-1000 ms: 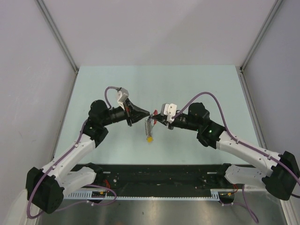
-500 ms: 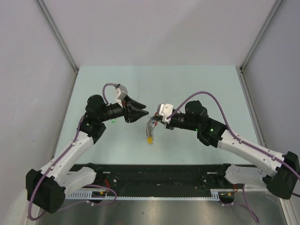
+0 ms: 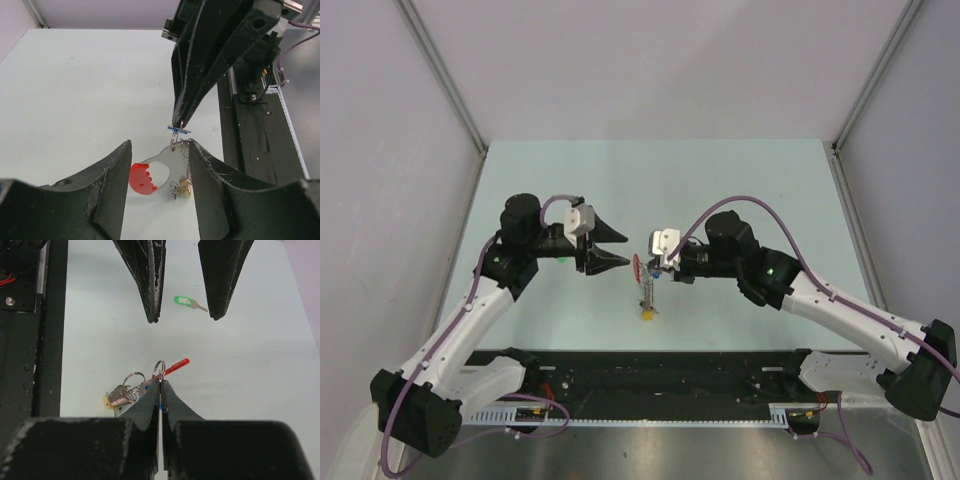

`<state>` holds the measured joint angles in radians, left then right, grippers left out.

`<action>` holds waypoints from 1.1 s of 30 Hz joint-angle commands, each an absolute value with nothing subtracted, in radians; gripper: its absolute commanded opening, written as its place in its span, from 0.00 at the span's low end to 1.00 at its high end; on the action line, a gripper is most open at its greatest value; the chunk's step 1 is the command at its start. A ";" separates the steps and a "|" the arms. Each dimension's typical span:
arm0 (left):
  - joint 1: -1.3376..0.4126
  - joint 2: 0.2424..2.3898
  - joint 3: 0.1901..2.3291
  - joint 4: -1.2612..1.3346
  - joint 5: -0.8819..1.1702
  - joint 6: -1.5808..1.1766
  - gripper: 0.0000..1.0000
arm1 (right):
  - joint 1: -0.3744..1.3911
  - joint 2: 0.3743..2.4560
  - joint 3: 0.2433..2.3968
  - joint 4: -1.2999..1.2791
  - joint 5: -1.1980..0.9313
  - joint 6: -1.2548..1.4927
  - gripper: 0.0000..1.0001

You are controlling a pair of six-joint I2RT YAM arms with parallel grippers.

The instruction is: Put the keys on the keyring

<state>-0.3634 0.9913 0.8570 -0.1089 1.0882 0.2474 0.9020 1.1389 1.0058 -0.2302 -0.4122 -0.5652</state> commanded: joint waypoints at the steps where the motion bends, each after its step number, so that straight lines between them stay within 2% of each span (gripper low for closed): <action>1: -0.371 0.982 0.880 -0.159 1.190 0.339 0.53 | 0.916 1.137 1.071 -0.235 -0.439 -0.587 0.00; 10: -0.446 1.034 0.902 -0.233 1.132 0.382 0.45 | 0.943 1.143 1.086 -0.250 -0.431 -0.597 0.00; 15: -0.468 1.054 0.908 -0.250 1.124 0.383 0.31 | 0.953 1.146 1.088 -0.252 -0.425 -0.595 0.00; 18: -0.480 1.065 0.914 -0.268 1.123 0.393 0.28 | 0.954 1.146 1.086 -0.255 -0.419 -0.597 0.00; 33: -0.500 1.106 0.946 -0.350 1.137 0.433 0.27 | 0.960 1.147 1.086 -0.259 -0.396 -0.600 0.00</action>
<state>-0.4904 1.1000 0.8948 -0.2680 1.0740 0.3843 0.9527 1.1534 1.0309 -0.2955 -0.4068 -0.5823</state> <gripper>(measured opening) 0.264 0.009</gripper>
